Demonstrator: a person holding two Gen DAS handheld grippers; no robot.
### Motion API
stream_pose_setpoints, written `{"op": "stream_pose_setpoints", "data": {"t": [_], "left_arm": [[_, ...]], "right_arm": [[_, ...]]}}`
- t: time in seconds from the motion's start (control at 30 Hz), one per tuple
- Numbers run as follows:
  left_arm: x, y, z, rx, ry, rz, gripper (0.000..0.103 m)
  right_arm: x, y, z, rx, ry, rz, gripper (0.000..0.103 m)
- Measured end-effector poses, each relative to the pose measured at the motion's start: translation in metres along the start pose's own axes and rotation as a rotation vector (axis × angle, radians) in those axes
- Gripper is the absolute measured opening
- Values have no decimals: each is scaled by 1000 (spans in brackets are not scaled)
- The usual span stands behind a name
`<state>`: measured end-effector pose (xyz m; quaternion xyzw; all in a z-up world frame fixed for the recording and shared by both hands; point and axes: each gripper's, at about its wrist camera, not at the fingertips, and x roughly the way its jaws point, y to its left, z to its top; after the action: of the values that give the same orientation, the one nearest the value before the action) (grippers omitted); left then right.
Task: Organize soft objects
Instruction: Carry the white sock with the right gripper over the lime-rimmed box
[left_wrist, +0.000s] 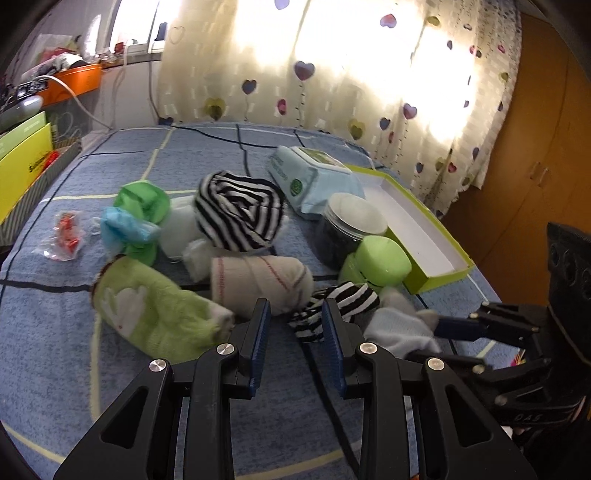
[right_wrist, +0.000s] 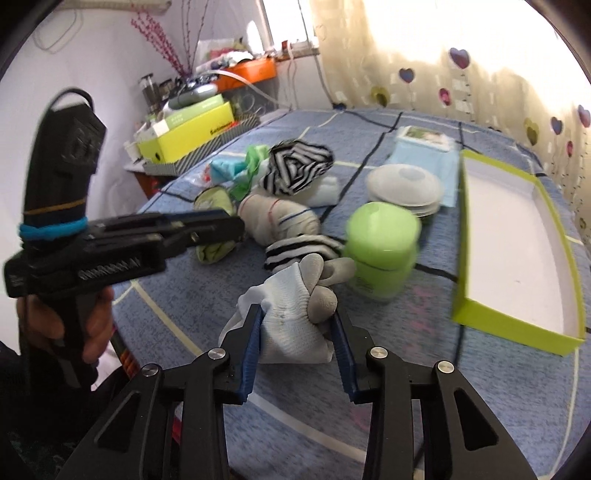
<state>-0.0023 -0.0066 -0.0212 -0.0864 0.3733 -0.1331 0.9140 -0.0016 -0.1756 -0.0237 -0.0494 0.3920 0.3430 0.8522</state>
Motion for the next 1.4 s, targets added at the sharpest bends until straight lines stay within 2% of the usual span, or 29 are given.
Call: {"op": "stream_pose_setpoints", "data": {"t": [0.13, 0.17, 0.2, 0.23, 0.53, 0.67, 0.7, 0.73, 0.77, 0.9, 1.17, 1.4], "left_arm": [[15, -10, 0, 27, 42, -16, 32], [18, -13, -1, 34, 52, -22, 37], [21, -15, -1, 41, 62, -31, 46], [25, -18, -2, 49, 73, -36, 48], [55, -32, -8, 79, 174, -14, 48], [55, -35, -9, 88, 168, -29, 48], [55, -35, -10, 86, 167, -40, 42], [55, -35, -11, 85, 167, -46, 27], [53, -35, -12, 82, 164, -48, 23], [43, -34, -11, 74, 133, -51, 21], [2, -34, 2, 64, 13, -54, 21], [-8, -38, 20, 58, -41, -65, 21]], "right_arm": [[-13, -11, -2, 21, -26, -17, 35], [-16, -14, -3, 29, -33, -21, 35], [-17, -16, -4, 33, -36, -23, 35], [-19, -19, -4, 38, -39, -27, 35], [-27, -36, -10, 73, -62, -42, 35], [-30, -41, -13, 84, -69, -49, 35], [-31, -42, -14, 87, -72, -50, 35], [-32, -43, -14, 89, -77, -52, 35], [-33, -44, -14, 91, -81, -55, 35], [-37, -43, -14, 92, -96, -63, 35], [-47, -43, -9, 87, -144, -80, 35], [-57, -53, -5, 94, -179, -115, 35]]}}
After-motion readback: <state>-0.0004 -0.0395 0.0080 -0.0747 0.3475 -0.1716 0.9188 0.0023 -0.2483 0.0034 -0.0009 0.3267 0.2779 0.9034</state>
